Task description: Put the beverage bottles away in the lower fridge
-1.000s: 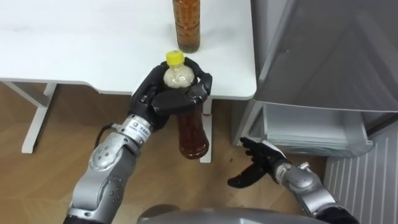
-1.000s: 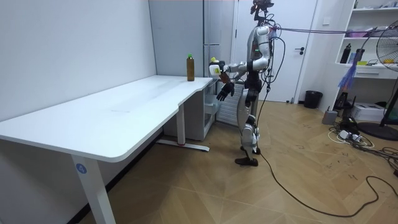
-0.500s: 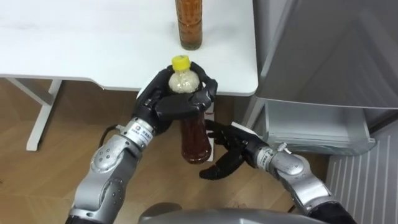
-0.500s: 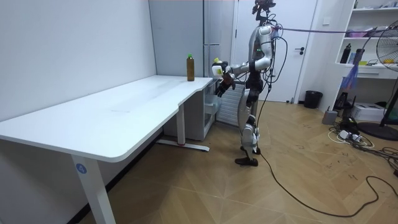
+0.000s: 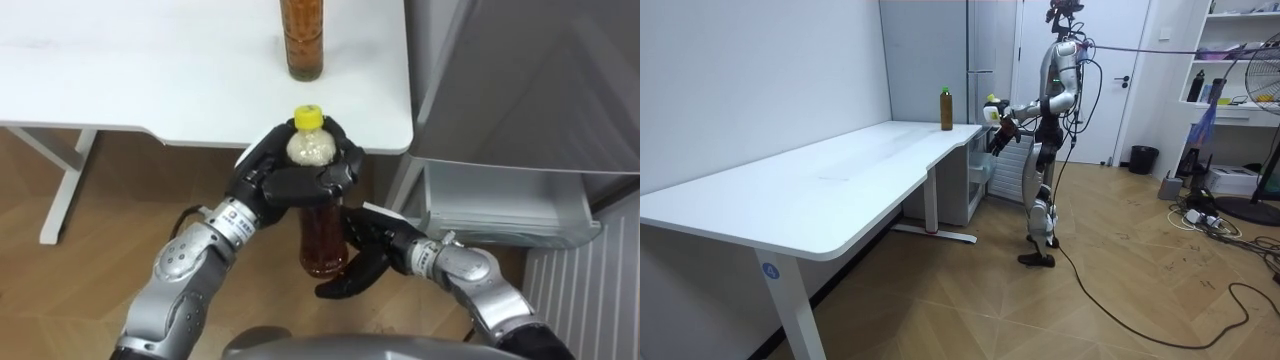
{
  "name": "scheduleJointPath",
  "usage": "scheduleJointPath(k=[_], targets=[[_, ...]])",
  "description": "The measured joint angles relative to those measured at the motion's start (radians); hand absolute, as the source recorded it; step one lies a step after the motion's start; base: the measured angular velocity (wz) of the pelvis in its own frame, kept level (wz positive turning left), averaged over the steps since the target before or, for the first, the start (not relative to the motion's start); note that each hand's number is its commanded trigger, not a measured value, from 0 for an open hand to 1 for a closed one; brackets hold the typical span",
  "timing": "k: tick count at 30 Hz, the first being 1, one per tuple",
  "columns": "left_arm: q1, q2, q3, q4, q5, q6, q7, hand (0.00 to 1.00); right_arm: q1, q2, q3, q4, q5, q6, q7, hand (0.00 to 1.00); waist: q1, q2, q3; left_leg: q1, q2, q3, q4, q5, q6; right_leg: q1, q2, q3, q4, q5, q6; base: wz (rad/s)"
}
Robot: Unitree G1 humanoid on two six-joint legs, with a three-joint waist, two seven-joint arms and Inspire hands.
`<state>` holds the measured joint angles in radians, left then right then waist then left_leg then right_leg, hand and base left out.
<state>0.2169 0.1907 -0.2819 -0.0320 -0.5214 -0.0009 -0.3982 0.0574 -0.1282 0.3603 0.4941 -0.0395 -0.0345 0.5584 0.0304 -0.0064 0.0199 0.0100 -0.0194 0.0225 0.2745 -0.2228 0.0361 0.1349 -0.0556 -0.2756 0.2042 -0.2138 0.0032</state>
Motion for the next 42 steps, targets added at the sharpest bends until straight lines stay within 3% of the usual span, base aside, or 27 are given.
scheduleJointPath(k=[11, 32, 36, 42], targets=[[-0.009, -0.001, -0.013, 0.021, 0.002, -0.012, -0.009, 1.0, 0.0, -0.017, 0.011, -0.005, 0.011, 0.001, 0.036, 0.0, 0.003, -0.008, 0.0036, -0.005, 0.0, 0.002, -0.001, 0.0, 0.0, -0.012, 0.005, 0.015, 0.001, 0.0, 0.0, -0.01], [-0.012, 0.016, -0.036, 0.032, 0.004, -0.016, -0.028, 1.0, 0.001, -0.035, 0.033, -0.011, 0.047, 0.014, 0.071, 0.0, -0.001, -0.006, -0.002, -0.008, 0.0, 0.008, -0.001, 0.0, 0.0, -0.014, 0.003, 0.023, 0.001, 0.0, 0.0, 0.0], [-0.012, 0.017, -0.038, 0.032, 0.004, -0.031, -0.028, 1.0, 0.001, -0.041, 0.04, -0.01, 0.081, 0.015, 0.07, 0.0, -0.002, 0.001, -0.006, -0.006, 0.0, 0.008, 0.0, 0.0, 0.0, -0.011, 0.002, 0.023, 0.001, 0.0, 0.0, 0.0], [-0.013, 0.016, -0.037, 0.032, 0.005, -0.042, -0.031, 1.0, 0.001, -0.048, 0.048, -0.008, 0.127, 0.015, 0.079, 0.0, -0.004, 0.001, -0.006, -0.001, 0.0, 0.004, 0.002, 0.001, 0.001, -0.003, 0.002, 0.021, 0.001, 0.0, 0.0, 0.0]])
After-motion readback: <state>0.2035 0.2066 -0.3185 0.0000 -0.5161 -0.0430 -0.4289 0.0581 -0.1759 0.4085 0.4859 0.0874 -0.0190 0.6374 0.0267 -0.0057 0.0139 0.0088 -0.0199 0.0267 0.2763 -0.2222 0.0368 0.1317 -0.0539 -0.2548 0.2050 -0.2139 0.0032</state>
